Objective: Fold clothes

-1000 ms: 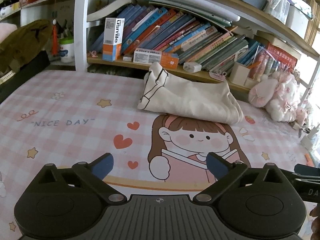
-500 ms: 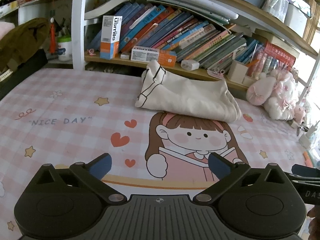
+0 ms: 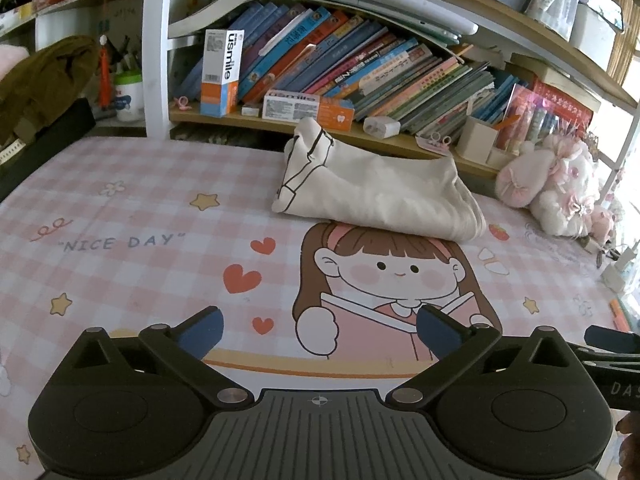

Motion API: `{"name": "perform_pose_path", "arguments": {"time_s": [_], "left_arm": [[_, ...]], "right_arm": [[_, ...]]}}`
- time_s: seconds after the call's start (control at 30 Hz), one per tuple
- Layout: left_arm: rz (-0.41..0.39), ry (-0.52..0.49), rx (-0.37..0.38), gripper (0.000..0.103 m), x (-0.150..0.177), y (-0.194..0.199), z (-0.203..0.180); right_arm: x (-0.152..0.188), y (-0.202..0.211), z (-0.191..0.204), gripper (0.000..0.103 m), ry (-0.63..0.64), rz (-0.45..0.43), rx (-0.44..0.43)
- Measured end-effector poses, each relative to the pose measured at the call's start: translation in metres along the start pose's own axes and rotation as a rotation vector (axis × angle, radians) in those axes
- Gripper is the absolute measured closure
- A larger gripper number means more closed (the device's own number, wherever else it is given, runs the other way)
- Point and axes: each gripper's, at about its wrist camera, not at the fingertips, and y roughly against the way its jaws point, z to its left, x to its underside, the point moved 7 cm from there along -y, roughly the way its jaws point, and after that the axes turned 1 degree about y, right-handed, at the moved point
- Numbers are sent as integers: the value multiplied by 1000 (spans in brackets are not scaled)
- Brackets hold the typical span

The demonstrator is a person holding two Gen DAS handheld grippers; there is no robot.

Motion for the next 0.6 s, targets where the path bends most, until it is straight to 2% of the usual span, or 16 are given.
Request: {"name": "perform_pose_path", "arguments": {"time_s": [0.6], "left_arm": [[5, -19, 8, 0, 2, -2, -4]], "right_arm": [[0, -1, 2, 0, 2, 5, -1]]}}
